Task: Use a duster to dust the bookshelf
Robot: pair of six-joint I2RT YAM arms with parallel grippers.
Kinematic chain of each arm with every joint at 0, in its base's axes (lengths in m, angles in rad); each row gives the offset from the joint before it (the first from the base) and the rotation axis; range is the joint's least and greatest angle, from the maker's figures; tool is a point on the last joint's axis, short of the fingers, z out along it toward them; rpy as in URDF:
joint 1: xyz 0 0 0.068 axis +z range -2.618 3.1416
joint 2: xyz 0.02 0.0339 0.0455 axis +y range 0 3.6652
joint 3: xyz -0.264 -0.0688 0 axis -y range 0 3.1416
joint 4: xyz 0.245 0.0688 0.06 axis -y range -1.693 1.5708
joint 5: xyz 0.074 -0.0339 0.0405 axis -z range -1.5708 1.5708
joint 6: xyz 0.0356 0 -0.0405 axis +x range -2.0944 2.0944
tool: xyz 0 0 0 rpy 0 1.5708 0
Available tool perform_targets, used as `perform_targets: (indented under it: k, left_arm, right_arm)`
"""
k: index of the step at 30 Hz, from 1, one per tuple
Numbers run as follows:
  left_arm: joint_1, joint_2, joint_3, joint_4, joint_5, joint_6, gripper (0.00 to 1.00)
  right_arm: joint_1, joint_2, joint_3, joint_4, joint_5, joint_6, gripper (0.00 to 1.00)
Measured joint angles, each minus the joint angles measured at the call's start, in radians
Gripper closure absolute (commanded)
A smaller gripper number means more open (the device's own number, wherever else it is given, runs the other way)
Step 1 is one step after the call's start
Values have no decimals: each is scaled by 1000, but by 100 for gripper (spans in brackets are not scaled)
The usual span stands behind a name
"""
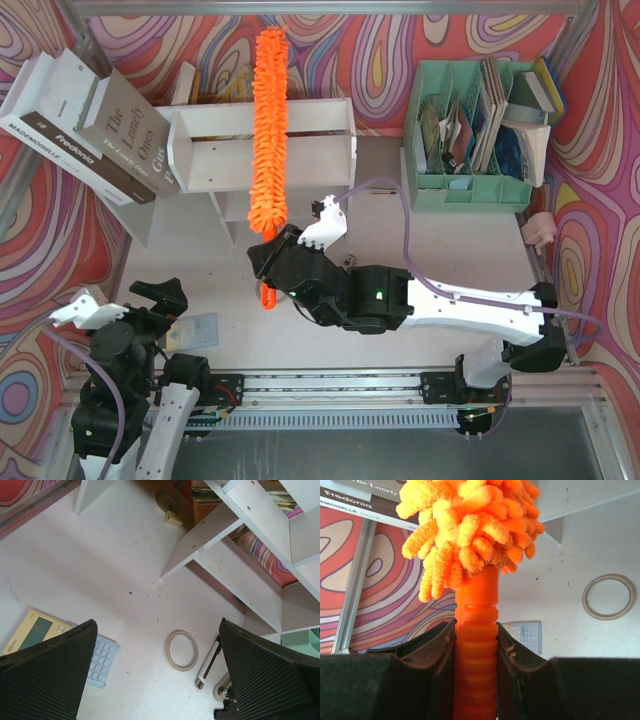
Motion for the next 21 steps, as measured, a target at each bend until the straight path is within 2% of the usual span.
perform_targets:
  k: [9, 17, 21]
  left_arm:
    - [0, 0, 0, 0, 0, 0, 2]
    - [0, 0, 0, 0, 0, 0, 2]
    - [0, 0, 0, 0, 0, 0, 2]
  right_arm:
    - [0, 0, 5, 81, -46, -77, 100]
    - [1, 176, 161, 122, -188, -124, 100]
    - [1, 225, 174, 112, -230, -124, 100]
